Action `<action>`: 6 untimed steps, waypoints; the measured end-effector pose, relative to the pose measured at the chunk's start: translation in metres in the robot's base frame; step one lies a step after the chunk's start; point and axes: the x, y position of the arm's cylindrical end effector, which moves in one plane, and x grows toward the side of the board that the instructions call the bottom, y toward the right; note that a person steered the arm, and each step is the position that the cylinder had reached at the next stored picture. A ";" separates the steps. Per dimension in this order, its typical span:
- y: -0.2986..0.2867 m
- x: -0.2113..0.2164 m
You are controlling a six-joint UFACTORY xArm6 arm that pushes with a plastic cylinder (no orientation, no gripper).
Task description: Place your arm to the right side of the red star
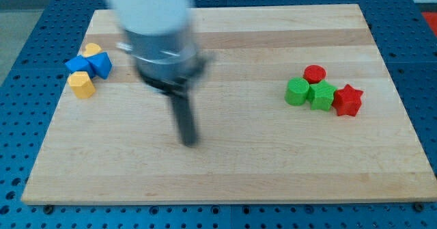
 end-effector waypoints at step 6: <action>0.199 -0.091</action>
